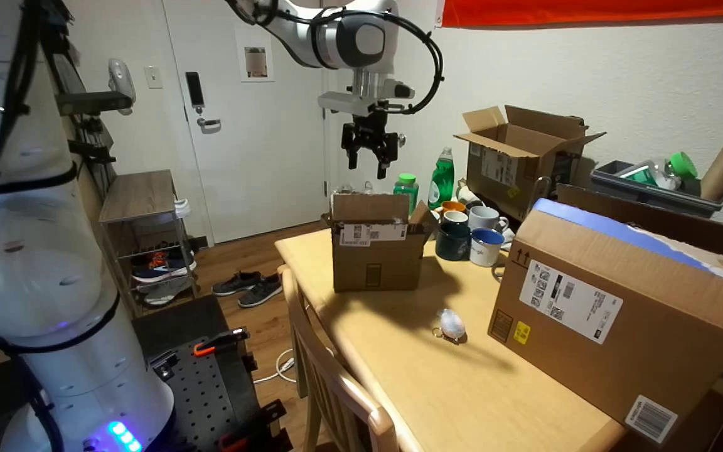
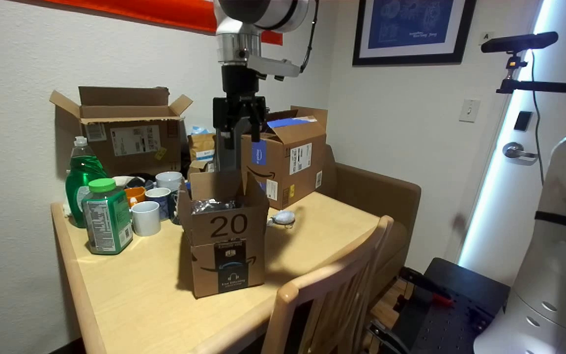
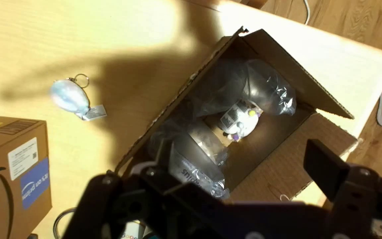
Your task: Pick one plush toy from the table and put it in the small box
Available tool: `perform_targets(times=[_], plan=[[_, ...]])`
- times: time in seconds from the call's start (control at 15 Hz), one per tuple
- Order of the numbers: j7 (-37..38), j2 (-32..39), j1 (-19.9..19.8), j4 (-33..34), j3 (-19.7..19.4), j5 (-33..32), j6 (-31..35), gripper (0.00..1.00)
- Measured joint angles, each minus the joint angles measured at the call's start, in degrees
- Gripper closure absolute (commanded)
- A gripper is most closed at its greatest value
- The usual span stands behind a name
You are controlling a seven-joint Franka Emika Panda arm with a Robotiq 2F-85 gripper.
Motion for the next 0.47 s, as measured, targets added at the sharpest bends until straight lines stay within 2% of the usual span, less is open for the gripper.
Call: perform_targets(times=[0.27, 0.47], plan=[[-0.02, -7.09, -0.78, -7.77, -0.05, 0.01, 3.82, 0.00], [-0.04, -6.54, -0.79, -7.41, -0.02, 0.02, 3.80, 0.00]])
